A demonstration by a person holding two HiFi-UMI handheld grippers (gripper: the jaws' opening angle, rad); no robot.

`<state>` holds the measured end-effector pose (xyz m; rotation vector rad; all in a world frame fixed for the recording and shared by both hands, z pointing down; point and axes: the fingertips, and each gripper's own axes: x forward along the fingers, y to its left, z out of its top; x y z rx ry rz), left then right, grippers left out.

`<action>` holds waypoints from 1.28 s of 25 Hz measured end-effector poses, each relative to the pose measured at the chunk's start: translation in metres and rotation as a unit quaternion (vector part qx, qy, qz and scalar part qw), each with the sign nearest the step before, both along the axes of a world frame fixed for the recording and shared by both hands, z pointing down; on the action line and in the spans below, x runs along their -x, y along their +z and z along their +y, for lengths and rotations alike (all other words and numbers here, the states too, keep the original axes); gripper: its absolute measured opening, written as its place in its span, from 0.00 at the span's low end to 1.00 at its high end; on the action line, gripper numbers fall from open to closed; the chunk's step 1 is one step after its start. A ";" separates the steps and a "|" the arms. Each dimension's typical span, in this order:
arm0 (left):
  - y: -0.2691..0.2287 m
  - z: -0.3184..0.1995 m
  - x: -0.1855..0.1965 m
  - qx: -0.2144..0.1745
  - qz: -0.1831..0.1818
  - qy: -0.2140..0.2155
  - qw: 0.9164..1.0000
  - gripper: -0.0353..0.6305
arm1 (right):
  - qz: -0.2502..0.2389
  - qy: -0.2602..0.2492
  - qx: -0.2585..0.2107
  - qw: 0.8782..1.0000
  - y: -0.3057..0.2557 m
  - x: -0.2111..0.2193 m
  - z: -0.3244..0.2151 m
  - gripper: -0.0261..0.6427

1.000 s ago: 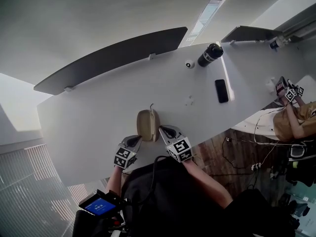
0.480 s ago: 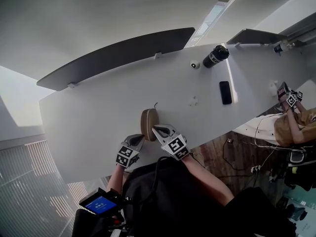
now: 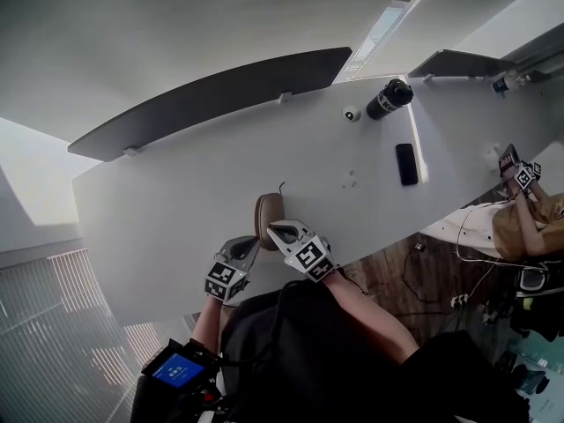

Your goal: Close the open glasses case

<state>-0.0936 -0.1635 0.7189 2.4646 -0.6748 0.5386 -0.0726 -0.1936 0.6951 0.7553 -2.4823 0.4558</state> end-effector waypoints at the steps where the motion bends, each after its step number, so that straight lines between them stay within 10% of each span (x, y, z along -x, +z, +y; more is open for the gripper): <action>1: -0.002 -0.001 -0.004 -0.003 -0.001 0.006 1.000 0.06 | -0.002 0.000 -0.001 1.000 0.000 0.001 0.000 0.05; 32: 0.029 -0.006 -0.004 0.030 -0.031 -0.015 0.999 0.06 | 0.080 -0.004 -0.006 0.997 0.019 -0.021 -0.002 0.05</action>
